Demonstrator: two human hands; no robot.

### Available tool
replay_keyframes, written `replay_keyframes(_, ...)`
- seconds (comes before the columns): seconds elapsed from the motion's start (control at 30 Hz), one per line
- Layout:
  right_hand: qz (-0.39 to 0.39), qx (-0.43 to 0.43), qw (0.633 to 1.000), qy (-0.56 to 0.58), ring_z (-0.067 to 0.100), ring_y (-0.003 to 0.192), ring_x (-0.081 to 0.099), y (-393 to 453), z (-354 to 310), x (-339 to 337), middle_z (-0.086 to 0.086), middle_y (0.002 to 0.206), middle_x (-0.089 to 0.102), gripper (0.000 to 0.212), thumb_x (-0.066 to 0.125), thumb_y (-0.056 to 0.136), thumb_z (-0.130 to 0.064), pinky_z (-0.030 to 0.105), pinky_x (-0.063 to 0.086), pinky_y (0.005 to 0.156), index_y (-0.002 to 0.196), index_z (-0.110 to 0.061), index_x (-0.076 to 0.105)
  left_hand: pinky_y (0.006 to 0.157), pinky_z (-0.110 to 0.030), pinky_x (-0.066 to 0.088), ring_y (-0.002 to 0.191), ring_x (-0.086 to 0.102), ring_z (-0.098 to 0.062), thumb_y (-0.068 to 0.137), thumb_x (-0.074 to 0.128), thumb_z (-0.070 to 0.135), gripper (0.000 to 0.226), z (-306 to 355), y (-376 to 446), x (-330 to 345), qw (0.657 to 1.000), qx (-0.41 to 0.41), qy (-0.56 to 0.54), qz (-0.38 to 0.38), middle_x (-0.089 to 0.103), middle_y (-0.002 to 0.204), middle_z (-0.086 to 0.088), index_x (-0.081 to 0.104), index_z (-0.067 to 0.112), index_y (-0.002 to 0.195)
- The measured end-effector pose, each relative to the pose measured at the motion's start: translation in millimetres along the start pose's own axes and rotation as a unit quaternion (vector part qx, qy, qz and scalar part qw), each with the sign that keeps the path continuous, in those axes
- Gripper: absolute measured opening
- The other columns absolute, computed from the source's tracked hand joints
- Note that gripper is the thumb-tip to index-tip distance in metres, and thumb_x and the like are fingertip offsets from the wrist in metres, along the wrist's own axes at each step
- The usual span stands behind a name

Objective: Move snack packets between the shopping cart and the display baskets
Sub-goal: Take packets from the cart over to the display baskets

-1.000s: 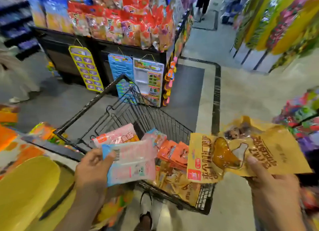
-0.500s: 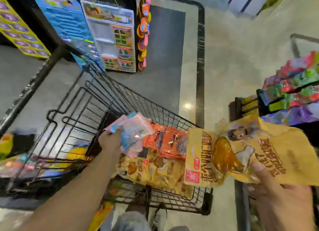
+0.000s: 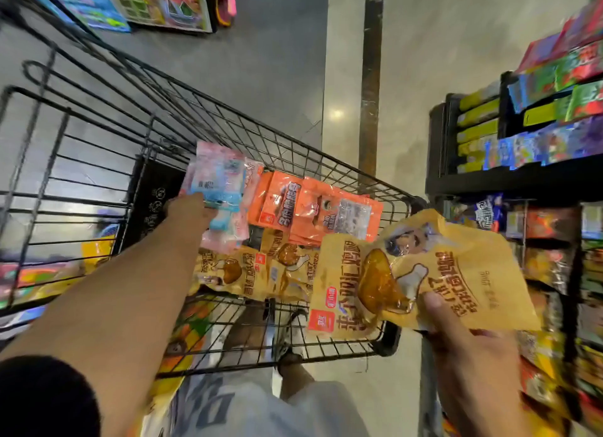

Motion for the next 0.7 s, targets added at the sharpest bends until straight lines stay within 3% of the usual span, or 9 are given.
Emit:
replay_keyframes(0.1, -0.019, 0.019, 0.998, 0.054, 0.012, 0.088, 0.079, -4, 15, 32, -0.003, 0.1, 0.082, 0.023, 0.074, 0.092, -0.003, 0.015, 0.059, 0.067, 0.114, -0.009, 0.074, 0.104, -0.037, 0.047, 0.118, 0.061, -0.031, 0.103, 0.054, 0.042, 0.04, 0, -5, -8, 0.998, -0.033, -0.05, -0.028, 0.065, 0.125, -0.016, 0.06, 0.009, 0.125)
replay_keyframes(0.2, -0.073, 0.064, 0.99, 0.104, 0.017, 0.094, 0.079, 7, 46, 64, 0.0, 0.111, 0.081, 0.033, 0.071, 0.094, -0.003, 0.029, 0.064, 0.07, 0.124, -0.018, 0.07, 0.098, -0.034, 0.049, 0.113, 0.064, -0.031, 0.102, 0.061, 0.032, 0.041, -4, -4, -15, 0.985, -0.075, -0.147, -0.048, 0.066, 0.123, -0.015, 0.061, 0.003, 0.131)
replay_keyframes(0.27, -0.098, 0.126, 0.981, 0.112, 0.021, 0.098, 0.079, 13, 78, 90, -0.001, 0.115, 0.08, 0.041, 0.074, 0.093, -0.004, 0.034, 0.064, 0.069, 0.128, -0.024, 0.067, 0.07, -0.035, 0.057, 0.083, 0.066, -0.027, 0.098, 0.064, 0.019, 0.032, -7, -11, -22, 0.958, -0.122, -0.26, -0.023, 0.067, 0.1, -0.012, 0.064, 0.004, 0.125)
replay_keyframes(0.33, -0.105, 0.175, 0.973, 0.11, 0.024, 0.095, 0.079, 20, 114, 115, 0.002, 0.113, 0.08, 0.042, 0.075, 0.092, -0.003, 0.036, 0.064, 0.066, 0.129, -0.022, 0.065, 0.045, -0.028, 0.052, 0.059, 0.056, -0.024, 0.092, 0.067, 0.013, 0.017, -20, -19, -31, 0.943, -0.147, -0.299, -0.003, 0.059, 0.079, -0.009, 0.064, 0.01, 0.109)
replay_keyframes(0.4, -0.117, 0.221, 0.963, 0.096, 0.027, 0.091, 0.078, 23, 146, 139, 0.01, 0.115, 0.079, 0.042, 0.074, 0.093, 0.0, 0.042, 0.064, 0.068, 0.129, -0.018, 0.063, 0.057, -0.034, 0.06, 0.072, 0.063, -0.027, 0.095, 0.064, 0.016, 0.004, -28, -36, -39, 0.94, -0.127, -0.316, -0.003, 0.062, 0.087, -0.009, 0.06, 0.014, 0.096)
replay_keyframes(0.43, -0.128, 0.243, 0.958, 0.084, 0.028, 0.092, 0.077, 23, 163, 150, 0.013, 0.117, 0.077, 0.041, 0.074, 0.094, 0.0, 0.044, 0.063, 0.07, 0.13, -0.016, 0.063, 0.066, -0.037, 0.062, 0.081, 0.066, -0.028, 0.095, 0.063, 0.016, 0.007, -32, -45, -42, 0.939, -0.116, -0.324, -0.001, 0.064, 0.092, -0.009, 0.06, 0.016, 0.089)
replay_keyframes(0.5, -0.14, 0.304, 0.94, 0.067, 0.03, 0.096, 0.074, 23, 193, 166, 0.017, 0.119, 0.075, 0.039, 0.075, 0.094, -0.001, 0.043, 0.063, 0.072, 0.131, -0.009, 0.063, 0.068, -0.036, 0.061, 0.086, 0.069, -0.029, 0.095, 0.063, 0.009, 0.014, -40, -72, -49, 0.93, -0.103, -0.352, 0.01, 0.069, 0.092, -0.011, 0.061, 0.016, 0.083)
replay_keyframes(0.6, -0.144, 0.375, 0.915, 0.024, 0.027, 0.084, 0.072, 27, 233, 176, 0.018, 0.113, 0.075, 0.034, 0.074, 0.093, 0.003, 0.037, 0.064, 0.062, 0.126, 0.002, 0.065, 0.081, -0.049, 0.064, 0.095, 0.073, -0.033, 0.092, 0.064, 0.01, 0.009, -46, -115, -53, 0.943, -0.051, -0.33, -0.004, 0.074, 0.097, -0.014, 0.069, 0.014, 0.088)
replay_keyframes(0.7, -0.113, 0.424, 0.898, -0.013, 0.021, 0.059, 0.065, 37, 258, 177, 0.015, 0.088, 0.068, 0.022, 0.059, 0.099, 0.008, 0.035, 0.059, 0.049, 0.119, -0.002, 0.063, 0.086, -0.053, 0.062, 0.095, 0.074, -0.026, 0.092, 0.066, 0.022, 0.006, -54, -156, -59, 0.956, 0.021, -0.292, -0.018, 0.077, 0.092, -0.003, 0.073, 0.022, 0.094)
Point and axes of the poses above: each hand's wrist, its own y-axis towards the middle knuckle, its own x-axis out of the palm, z = x × y, the point moved 5 cm from there along y, towards the middle knuckle
